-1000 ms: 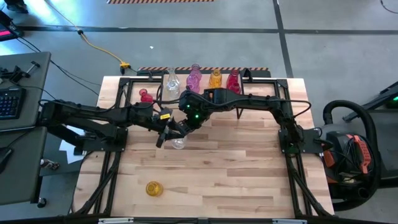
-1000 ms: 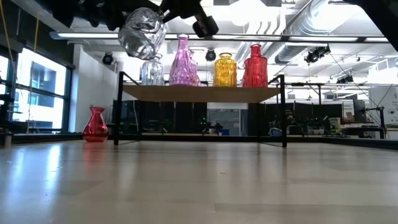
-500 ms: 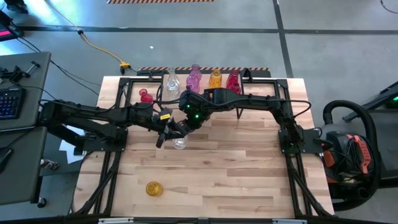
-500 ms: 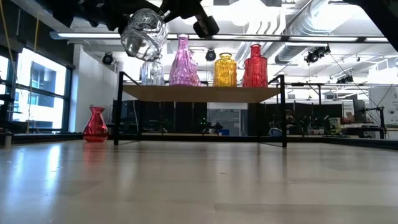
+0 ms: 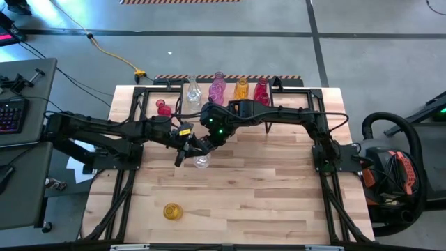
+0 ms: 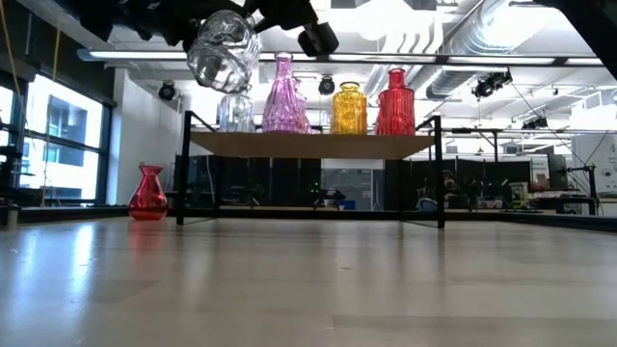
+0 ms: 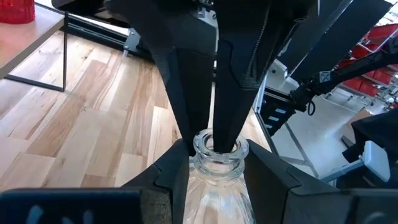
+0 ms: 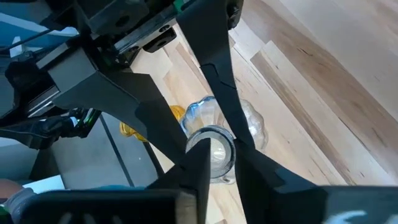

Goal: Sort vases onto shelf
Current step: Put the transparent vase on the shelf aligned with the other transparent vase

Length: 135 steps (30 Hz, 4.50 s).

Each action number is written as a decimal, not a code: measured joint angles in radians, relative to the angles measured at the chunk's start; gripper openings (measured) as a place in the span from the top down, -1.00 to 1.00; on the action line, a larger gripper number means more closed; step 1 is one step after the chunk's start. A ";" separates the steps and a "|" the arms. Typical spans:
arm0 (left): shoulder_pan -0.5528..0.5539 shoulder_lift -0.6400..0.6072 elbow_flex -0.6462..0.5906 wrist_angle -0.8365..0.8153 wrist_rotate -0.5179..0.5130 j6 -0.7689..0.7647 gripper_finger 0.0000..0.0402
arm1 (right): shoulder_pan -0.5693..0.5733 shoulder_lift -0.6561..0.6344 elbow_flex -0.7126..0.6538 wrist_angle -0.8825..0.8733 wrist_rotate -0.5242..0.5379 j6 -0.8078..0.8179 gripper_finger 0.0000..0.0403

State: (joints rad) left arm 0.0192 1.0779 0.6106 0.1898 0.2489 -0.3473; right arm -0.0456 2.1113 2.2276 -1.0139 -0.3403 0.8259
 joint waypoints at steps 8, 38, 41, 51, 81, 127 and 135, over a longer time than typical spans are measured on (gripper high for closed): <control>-0.001 0.000 0.000 -0.001 -0.007 0.000 0.44 | -0.012 0.000 0.000 -0.007 -0.011 0.007 0.58; -0.036 -0.001 -0.002 -0.061 0.010 -0.018 0.45 | -0.015 0.002 0.003 -0.013 -0.076 -0.018 0.55; -0.039 0.004 -0.009 -0.082 0.025 -0.018 0.45 | -0.018 -0.002 0.006 -0.006 -0.072 -0.022 0.55; -0.041 0.000 -0.002 -0.102 -0.024 -0.010 0.49 | -0.023 -0.002 0.006 0.000 -0.112 -0.023 0.49; -0.006 -0.341 -0.002 -0.263 -0.627 0.085 0.49 | -0.088 -0.343 0.004 -0.010 -0.137 -0.227 0.49; 0.049 -0.184 -0.092 0.003 -0.758 0.242 0.48 | -0.030 -1.679 -1.443 0.704 0.210 -0.560 0.49; 0.088 -0.136 -0.092 0.033 -0.755 0.255 0.48 | -0.030 -1.840 -1.682 0.784 0.217 -0.476 0.49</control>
State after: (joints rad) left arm 0.1077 0.9422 0.5186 0.2227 -0.5056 -0.0921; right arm -0.0757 0.2713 0.5453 -0.2295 -0.1230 0.3499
